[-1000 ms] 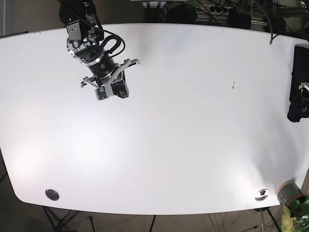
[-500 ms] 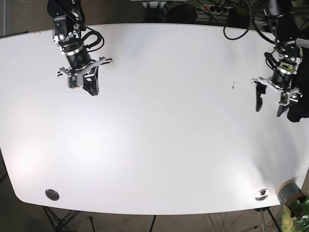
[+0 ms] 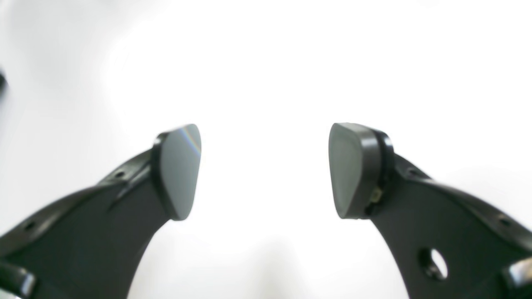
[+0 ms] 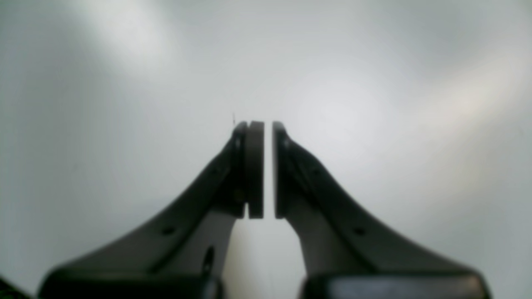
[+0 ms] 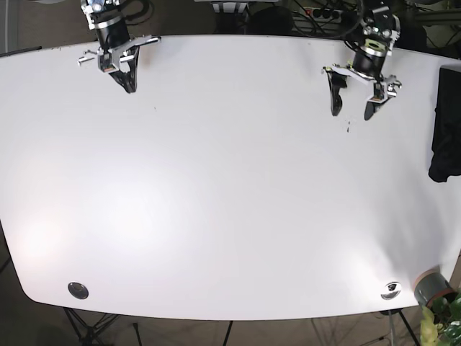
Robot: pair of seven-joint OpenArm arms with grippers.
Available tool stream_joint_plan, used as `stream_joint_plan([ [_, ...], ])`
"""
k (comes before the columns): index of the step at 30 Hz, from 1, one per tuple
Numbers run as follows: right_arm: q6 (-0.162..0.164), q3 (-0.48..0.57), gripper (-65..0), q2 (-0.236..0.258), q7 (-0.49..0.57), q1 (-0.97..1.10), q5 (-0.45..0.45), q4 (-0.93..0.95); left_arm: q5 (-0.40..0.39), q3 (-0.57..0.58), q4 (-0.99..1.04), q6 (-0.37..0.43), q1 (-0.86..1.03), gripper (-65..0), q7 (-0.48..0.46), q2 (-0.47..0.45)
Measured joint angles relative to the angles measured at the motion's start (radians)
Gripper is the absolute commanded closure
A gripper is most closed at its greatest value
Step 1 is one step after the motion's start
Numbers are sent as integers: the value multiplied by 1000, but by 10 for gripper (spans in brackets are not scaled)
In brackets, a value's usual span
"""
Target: Fold the T-shirt properly
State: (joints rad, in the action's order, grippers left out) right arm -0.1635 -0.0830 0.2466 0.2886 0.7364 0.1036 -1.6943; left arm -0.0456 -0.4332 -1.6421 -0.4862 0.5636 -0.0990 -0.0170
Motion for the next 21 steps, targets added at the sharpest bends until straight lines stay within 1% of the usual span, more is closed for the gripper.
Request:
stream_joint_plan([
  [5,2,-2,-27,5,64,109,0,38,0,0,-61,4,152,-433,-1,85],
  [9,3,-2,-27,5,141,199,0,56,-1,0,-90,2,289,-433,-1,140],
  [15,0,-2,-27,8,185,316,0,122,-4,-1,-81,6,454,-432,-1,163],
  [19,2,15,-27,25,238,372,0,195,-9,16,16,6,499,-432,-6,158],
  [20,4,27,-27,28,234,379,-3,218,-2,18,45,7,502,-432,2,157],
  [21,4,39,-27,31,249,379,1,238,-5,17,68,5,500,-432,-11,157],
])
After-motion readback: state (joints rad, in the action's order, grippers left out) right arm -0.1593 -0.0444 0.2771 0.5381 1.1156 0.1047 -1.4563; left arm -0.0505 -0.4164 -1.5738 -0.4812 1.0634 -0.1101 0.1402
